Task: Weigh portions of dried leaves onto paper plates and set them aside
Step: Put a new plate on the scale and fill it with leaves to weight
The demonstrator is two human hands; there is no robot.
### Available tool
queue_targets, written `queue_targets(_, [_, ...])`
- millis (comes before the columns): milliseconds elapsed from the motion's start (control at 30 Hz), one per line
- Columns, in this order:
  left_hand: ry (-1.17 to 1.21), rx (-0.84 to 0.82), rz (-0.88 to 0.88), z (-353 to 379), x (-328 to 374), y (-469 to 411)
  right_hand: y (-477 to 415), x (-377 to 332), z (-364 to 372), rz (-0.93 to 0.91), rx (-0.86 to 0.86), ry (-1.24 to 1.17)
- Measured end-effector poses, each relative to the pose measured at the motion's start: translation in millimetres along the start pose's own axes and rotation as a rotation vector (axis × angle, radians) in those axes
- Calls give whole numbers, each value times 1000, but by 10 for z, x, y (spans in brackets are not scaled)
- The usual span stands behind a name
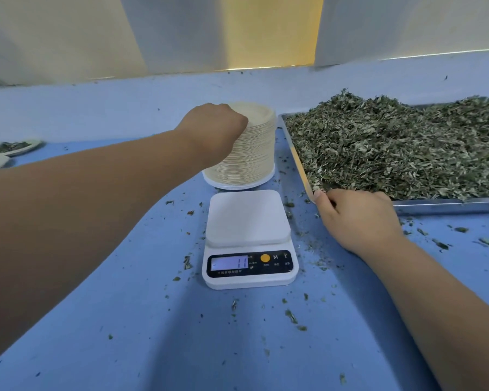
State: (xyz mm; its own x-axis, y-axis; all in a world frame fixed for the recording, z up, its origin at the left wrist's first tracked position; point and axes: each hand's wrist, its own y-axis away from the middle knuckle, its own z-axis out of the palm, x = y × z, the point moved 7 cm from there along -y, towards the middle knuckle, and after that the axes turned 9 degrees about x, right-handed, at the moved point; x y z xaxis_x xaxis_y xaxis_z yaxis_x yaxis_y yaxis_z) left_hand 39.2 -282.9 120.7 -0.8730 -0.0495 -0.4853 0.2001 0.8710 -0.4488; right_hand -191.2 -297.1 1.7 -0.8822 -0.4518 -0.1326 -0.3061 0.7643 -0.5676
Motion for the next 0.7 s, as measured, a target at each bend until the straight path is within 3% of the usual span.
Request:
queue_targets(233, [-44, -58, 12, -25, -1, -32, -5, 3, 2, -9, 12, -1])
queue_targets(700, [95, 72, -9, -202, -37, -37, -2, -12, -1, 9, 6, -4])
